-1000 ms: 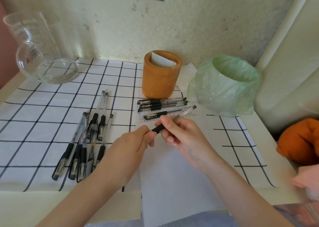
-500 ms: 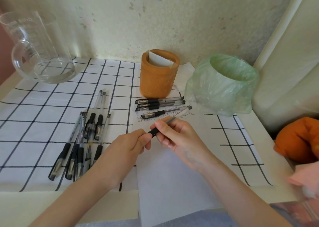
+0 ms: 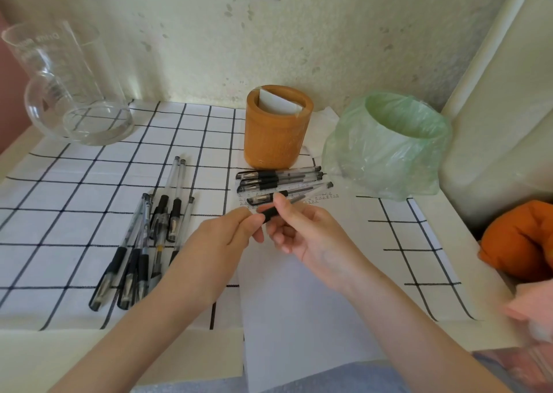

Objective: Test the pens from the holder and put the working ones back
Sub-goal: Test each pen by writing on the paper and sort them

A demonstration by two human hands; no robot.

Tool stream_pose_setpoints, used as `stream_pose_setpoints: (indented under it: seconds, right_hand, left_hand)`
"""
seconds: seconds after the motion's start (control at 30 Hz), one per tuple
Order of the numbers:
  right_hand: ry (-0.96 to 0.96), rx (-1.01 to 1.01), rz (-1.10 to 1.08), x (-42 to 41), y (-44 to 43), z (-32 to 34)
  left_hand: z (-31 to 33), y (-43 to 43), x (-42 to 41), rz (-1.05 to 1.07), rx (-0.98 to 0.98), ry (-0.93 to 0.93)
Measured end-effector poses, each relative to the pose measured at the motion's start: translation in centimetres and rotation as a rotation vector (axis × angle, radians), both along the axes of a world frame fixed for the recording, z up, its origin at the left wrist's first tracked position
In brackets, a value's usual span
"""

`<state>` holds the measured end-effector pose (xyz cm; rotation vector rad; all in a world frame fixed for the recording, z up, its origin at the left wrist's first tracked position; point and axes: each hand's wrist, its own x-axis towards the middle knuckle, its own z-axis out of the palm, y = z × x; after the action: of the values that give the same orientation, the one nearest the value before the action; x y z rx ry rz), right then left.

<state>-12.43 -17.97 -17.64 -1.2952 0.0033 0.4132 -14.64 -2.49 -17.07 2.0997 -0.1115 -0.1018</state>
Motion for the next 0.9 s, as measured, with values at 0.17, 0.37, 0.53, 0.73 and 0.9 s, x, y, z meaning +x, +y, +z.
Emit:
stream_pose_setpoints:
  seconds: [0.17, 0.37, 0.53, 0.73, 0.9]
  right_hand:
    - [0.040, -0.044, -0.014, 0.4, -0.4, 0.4]
    - [0.117, 0.014, -0.157, 2.6, -0.7, 0.9]
    - [0.203, 0.128, -0.166, 4.0, -1.3, 0.8]
    - [0.122, -0.147, -0.139, 4.2, -1.5, 0.6]
    - [0.103, -0.318, -0.146, 3.9, -1.8, 0.7]
  left_hand:
    - [0.2, 0.1, -0.1, -0.016, 0.133, -0.014]
    - [0.4, 1.7, 0.2, 0.134, 0.338, -0.132]
    - [-0.5, 2.2, 0.1, 0.146, 0.475, -0.113]
    - [-1.1, 2.8, 0.2, 0.192, 0.593, -0.131]
    - [-1.0, 3.0, -0.2, 0.251, 0.763, -0.168]
